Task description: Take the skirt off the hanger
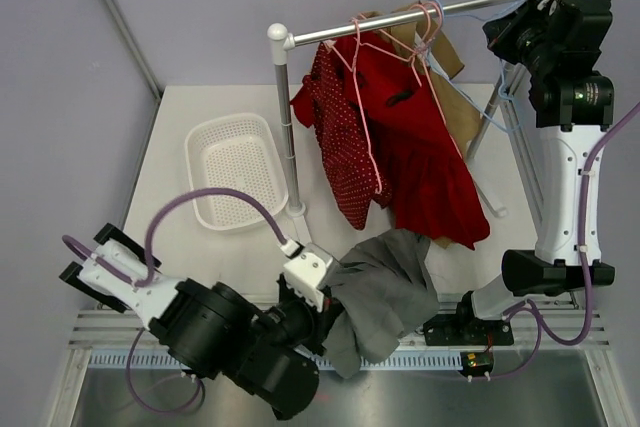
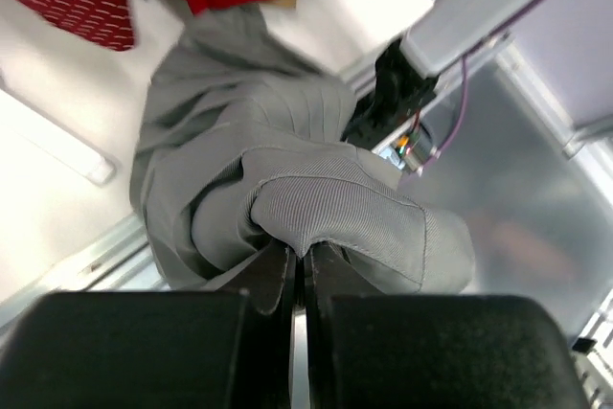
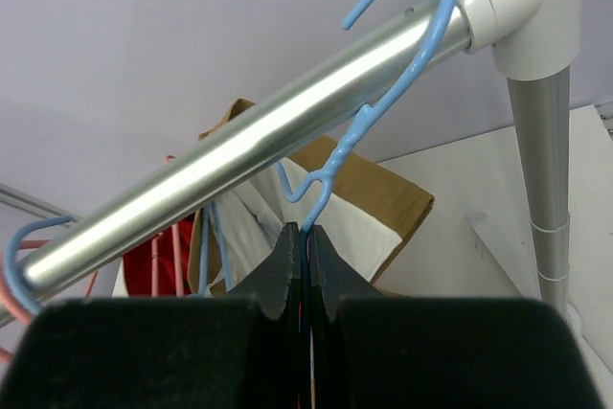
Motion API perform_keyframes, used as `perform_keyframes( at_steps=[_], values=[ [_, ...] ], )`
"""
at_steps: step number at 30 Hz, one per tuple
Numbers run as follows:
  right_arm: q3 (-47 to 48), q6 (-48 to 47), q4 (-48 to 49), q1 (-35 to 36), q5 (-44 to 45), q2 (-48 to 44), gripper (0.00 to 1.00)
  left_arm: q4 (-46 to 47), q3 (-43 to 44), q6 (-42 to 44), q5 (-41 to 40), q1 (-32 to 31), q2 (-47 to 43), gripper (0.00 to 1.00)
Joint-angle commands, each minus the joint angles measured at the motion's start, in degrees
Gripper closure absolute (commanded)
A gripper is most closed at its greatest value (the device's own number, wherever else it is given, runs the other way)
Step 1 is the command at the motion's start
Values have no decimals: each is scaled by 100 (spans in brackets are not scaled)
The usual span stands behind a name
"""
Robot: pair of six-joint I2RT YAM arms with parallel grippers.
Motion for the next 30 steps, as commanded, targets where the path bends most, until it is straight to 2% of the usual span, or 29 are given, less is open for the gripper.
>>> perform_keyframes(
  at_steps=[1,4,5,7,8,11,12,13,14,15,16,17,20,24,25,27,28,30],
  values=[
    [-442,-184,257,7,-131,51,100,-1045,497,158,-1063,-23,-679,100],
    [-970,-237,275,7,-288,16,100,-1027,690,545,-1651,100,-1093,100],
    [-1171,-237,205,7,-306,7,100,-957,699,989,-1740,405,-1198,100],
    [-1375,-219,170,-1,-350,-81,100,-300,568,1728,-1715,837,-1558,100],
    [-1610,-219,187,-1,-359,-125,100,529,454,2681,-1662,1248,-1725,100],
    [-2050,-281,283,-1,-333,-397,100,1632,111,3951,-1547,1796,-2174,100],
    [-2113,-307,275,7,-272,-467,100,1749,50,4121,-1695,1936,-2244,100],
    [-2149,-377,257,-1,-210,-564,93,1898,-12,4340,-1766,2085,-2410,100],
    [-2166,-412,188,-1,-149,-617,47,2387,-82,4978,-1802,2417,-2490,100],
    [-2158,-448,135,7,-35,-661,19,2662,-161,5289,-1768,2569,-2578,100],
    [-2149,-491,91,-1,44,-740,1,2986,-371,5640,-1758,2718,-2657,100],
    [-2106,-501,-23,-1,141,-784,1,3651,-495,6296,-1750,2998,-2789,100],
    [-2070,-580,-182,7,379,-1038,1,4385,-716,7074,-1373,3676,-2782,100],
    [-2368,-588,-121,-1,896,-1854,1,3975,-304,6883,-14,4836,-2211,100],
    [-2447,-606,-95,-1,1002,-2013,1,3913,-224,6830,139,5316,-2097,100],
    [-2597,-693,-59,-1,1274,-2408,1,4008,-162,6873,656,5811,-1911,100],
    [-2658,-720,-94,-1,1371,-2541,0,4157,-153,6891,833,6396,-1885,100],
    [-2676,-720,-138,7,1626,-2865,1,4272,-40,6909,1360,7049,-1728,100]
  ],
)
